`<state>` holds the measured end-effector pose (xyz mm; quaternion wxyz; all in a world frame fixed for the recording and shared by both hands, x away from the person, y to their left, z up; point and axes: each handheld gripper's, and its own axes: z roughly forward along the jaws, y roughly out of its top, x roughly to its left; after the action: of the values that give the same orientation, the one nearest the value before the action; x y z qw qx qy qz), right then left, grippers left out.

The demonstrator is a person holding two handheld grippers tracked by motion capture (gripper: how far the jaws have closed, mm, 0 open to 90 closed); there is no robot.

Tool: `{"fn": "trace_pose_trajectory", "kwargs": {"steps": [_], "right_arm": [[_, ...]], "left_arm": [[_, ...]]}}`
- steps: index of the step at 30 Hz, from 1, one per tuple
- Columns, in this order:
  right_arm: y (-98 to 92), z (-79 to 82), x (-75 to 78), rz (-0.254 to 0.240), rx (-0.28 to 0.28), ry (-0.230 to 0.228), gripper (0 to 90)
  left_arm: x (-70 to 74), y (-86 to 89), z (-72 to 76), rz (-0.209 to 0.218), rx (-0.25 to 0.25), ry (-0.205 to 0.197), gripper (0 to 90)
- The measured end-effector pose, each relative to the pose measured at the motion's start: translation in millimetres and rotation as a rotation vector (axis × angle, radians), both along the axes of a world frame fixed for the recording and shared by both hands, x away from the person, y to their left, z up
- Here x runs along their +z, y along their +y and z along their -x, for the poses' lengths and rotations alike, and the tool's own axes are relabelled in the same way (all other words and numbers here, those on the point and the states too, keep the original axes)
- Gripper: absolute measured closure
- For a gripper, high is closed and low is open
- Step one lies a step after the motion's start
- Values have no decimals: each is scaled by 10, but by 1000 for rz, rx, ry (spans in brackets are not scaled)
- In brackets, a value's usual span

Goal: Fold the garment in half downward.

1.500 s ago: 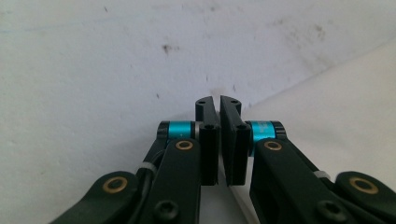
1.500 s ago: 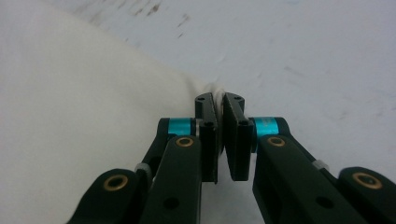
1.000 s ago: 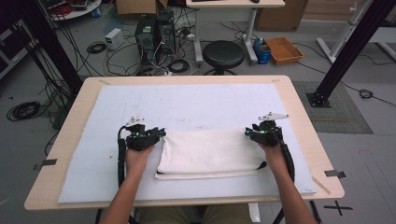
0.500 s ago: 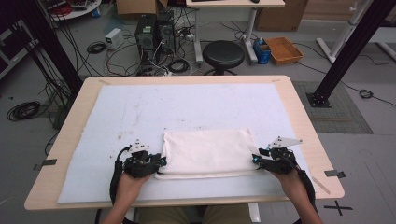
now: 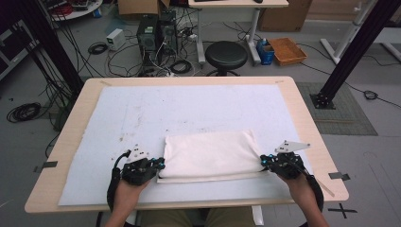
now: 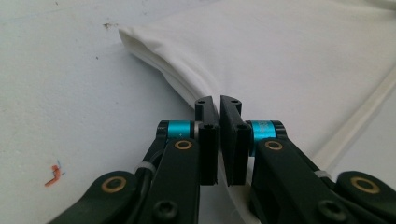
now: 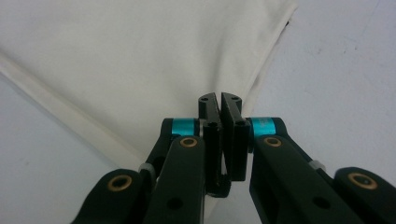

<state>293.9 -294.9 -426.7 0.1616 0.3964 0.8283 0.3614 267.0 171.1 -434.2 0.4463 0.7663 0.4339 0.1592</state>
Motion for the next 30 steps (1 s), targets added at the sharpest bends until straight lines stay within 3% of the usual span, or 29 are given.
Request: {"fn": "trace_pose_trajectory", "kwargs": {"steps": [3,5,9,14,18,21,24,30], "right_arm": [[10,-3,-6,-2,7,17,855],[21,-24,-36,-10,-5,39,730],[1,12,6,-21,-12,41,710],[-22,113,24,-28,16,47,706],[-75,112,-23,-15,10,69,716],[-89,95,-66,-21,29,90,833],[-79,108,-60,-7,47,75,885],[-117,163,69,-62,57,30,900]], "left_arm": [[-2,34,6,2,10,7,867],[-37,50,9,15,21,41,775],[-77,35,57,36,12,82,656],[-113,-14,93,32,-6,112,644],[-108,-68,130,-18,-33,81,783],[-91,-89,145,-47,-44,52,858],[-61,-69,161,-29,-42,31,867],[61,-20,222,28,-45,-28,867]]}}
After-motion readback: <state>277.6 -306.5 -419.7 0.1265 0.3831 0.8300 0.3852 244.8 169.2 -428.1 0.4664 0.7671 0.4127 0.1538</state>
